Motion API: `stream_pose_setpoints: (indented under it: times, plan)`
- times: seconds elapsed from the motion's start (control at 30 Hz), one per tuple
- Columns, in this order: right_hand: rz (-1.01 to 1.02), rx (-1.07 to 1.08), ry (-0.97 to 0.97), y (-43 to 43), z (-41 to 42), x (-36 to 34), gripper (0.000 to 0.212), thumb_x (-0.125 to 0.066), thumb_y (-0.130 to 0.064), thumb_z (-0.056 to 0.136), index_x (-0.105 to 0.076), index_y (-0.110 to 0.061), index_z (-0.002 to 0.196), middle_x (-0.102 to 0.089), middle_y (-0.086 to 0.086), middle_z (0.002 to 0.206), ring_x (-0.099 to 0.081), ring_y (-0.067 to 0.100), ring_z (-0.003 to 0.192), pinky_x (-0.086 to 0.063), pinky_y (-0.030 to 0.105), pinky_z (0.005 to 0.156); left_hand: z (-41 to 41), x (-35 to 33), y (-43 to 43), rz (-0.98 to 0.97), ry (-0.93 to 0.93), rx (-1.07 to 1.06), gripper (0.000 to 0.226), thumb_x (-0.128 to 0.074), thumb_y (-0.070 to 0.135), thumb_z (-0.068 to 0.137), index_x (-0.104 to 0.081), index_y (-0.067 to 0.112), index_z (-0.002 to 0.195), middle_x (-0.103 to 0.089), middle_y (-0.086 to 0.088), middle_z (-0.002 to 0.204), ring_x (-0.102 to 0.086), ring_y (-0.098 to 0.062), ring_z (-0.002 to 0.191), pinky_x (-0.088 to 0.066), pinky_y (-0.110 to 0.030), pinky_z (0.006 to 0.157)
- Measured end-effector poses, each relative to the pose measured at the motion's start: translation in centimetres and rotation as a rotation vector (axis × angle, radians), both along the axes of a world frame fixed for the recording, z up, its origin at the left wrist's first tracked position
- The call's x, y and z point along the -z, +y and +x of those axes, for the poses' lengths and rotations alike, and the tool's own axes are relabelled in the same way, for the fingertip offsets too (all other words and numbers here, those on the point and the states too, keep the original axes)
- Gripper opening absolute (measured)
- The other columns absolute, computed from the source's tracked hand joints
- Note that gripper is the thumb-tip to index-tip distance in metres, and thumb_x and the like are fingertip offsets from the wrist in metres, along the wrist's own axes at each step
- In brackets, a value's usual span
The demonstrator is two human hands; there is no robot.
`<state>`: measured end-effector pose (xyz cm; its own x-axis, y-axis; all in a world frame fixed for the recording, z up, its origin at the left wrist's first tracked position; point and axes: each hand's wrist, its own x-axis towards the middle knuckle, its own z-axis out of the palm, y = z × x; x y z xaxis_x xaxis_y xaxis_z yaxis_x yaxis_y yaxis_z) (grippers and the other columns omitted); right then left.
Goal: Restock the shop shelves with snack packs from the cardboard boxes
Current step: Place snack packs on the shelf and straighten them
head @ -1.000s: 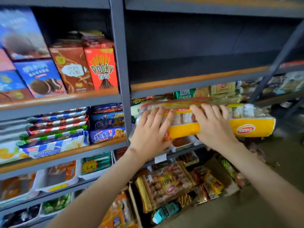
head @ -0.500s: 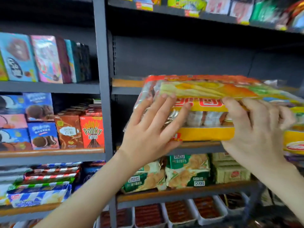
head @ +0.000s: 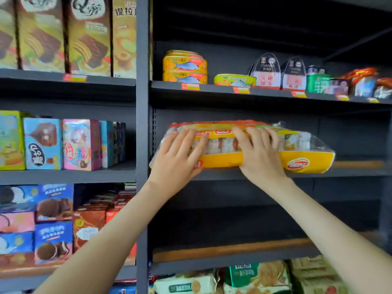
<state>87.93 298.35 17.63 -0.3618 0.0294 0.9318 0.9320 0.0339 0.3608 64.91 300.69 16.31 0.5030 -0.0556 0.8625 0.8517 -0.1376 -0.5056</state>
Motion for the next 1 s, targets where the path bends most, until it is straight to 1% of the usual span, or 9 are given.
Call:
stream_pose_setpoints:
  times: [0.1, 0.2, 0.33, 0.5, 0.6, 0.67, 0.8, 0.9, 1.0]
  plan:
    - [-0.084, -0.003, -0.001, 2.1, -0.4, -1.8, 0.064, -0.074, -0.008, 0.075, -0.047, -0.010, 0.132, -0.057, 0.015, 0.114, -0.052, 0.033, 0.107, -0.026, 0.046, 0.104, -0.2, -1.3, 1.1, -0.052, -0.011, -0.088, 0.083, -0.075, 0.043, 0.073, -0.040, 0.008, 0.141, -0.054, -0.023, 0.134, -0.054, -0.037, 0.122, -0.041, -0.049, 0.102]
    - [-0.182, 0.017, 0.003, 4.3, -0.7, -3.1, 0.073, -0.078, -0.007, 0.069, -0.044, -0.012, 0.134, -0.058, 0.013, 0.116, -0.051, 0.031, 0.110, -0.025, 0.045, 0.105, 0.0, -2.4, 2.3, -0.107, -0.047, -0.153, 0.086, -0.074, 0.047, 0.075, -0.038, 0.009, 0.142, -0.054, -0.022, 0.134, -0.053, -0.037, 0.123, -0.040, -0.049, 0.104]
    - [-0.315, 0.011, -0.013, 7.0, -0.7, -4.2, 0.084, -0.081, -0.009, 0.066, -0.042, -0.013, 0.140, -0.056, 0.011, 0.126, -0.050, 0.030, 0.119, -0.029, 0.046, 0.109, 0.1, -3.3, 3.7, -0.161, -0.092, -0.212, 0.077, -0.068, 0.055, 0.079, -0.048, 0.009, 0.138, -0.057, -0.020, 0.131, -0.054, -0.036, 0.121, -0.041, -0.050, 0.103]
    - [-0.450, -0.054, -0.071, 10.4, -0.1, -5.0, 0.084, -0.070, -0.014, 0.083, -0.022, -0.019, 0.152, -0.036, 0.007, 0.150, -0.030, 0.026, 0.140, -0.013, 0.041, 0.118, -2.1, -3.7, 5.5, -0.217, -0.136, -0.274, 0.068, -0.032, 0.058, 0.095, -0.057, 0.007, 0.133, -0.060, -0.021, 0.127, -0.053, -0.037, 0.122, -0.032, -0.051, 0.106]
    - [-0.515, -0.036, -0.088, 13.0, -0.4, -5.7, 0.086, -0.065, -0.023, 0.090, -0.008, -0.023, 0.154, -0.023, 0.004, 0.157, -0.018, 0.023, 0.146, -0.007, 0.038, 0.119, -4.1, -4.1, 6.5, -0.217, -0.123, -0.314, 0.069, -0.026, 0.059, 0.096, -0.054, 0.009, 0.136, -0.057, -0.021, 0.132, -0.048, -0.036, 0.129, -0.025, -0.051, 0.111]
    - [-0.544, -0.048, -0.078, 14.9, -0.7, -6.1, 0.084, -0.062, -0.024, 0.092, -0.007, -0.023, 0.154, -0.018, 0.004, 0.159, -0.014, 0.022, 0.147, -0.006, 0.038, 0.119, -5.2, -4.4, 7.1, -0.214, -0.113, -0.344, 0.070, -0.023, 0.059, 0.097, -0.051, 0.010, 0.138, -0.053, -0.020, 0.136, -0.044, -0.035, 0.132, -0.024, -0.052, 0.113]
    - [-0.543, -0.123, 0.013, 18.6, -1.5, -7.6, 0.069, -0.055, -0.020, 0.095, -0.018, -0.024, 0.153, -0.026, -0.001, 0.157, -0.019, 0.019, 0.146, -0.009, 0.037, 0.118, -5.7, -4.8, 8.3, -0.176, -0.080, -0.359, 0.064, -0.035, 0.053, 0.093, -0.049, 0.013, 0.141, -0.043, -0.016, 0.147, -0.031, -0.031, 0.141, -0.016, -0.055, 0.116]
    - [-0.576, -0.056, 0.075, 21.0, -3.2, -9.5, 0.064, -0.049, -0.026, 0.099, -0.015, -0.021, 0.153, -0.029, 0.002, 0.156, -0.022, 0.019, 0.144, -0.013, 0.037, 0.118, -5.0, -5.2, 8.9, -0.157, -0.127, -0.419, 0.063, -0.052, 0.044, 0.082, -0.056, 0.011, 0.135, -0.042, -0.015, 0.148, -0.026, -0.030, 0.143, -0.012, -0.057, 0.116]
    - [-0.709, 0.028, 0.059, 23.1, -5.3, -10.0, 0.085, -0.058, -0.029, 0.095, 0.004, -0.022, 0.154, -0.014, 0.008, 0.160, -0.010, 0.024, 0.148, -0.009, 0.046, 0.119, -4.5, -5.0, 9.3, -0.137, -0.214, -0.498, 0.061, -0.060, 0.043, 0.079, -0.060, 0.007, 0.129, -0.046, -0.015, 0.146, -0.024, -0.029, 0.143, -0.009, -0.056, 0.117]
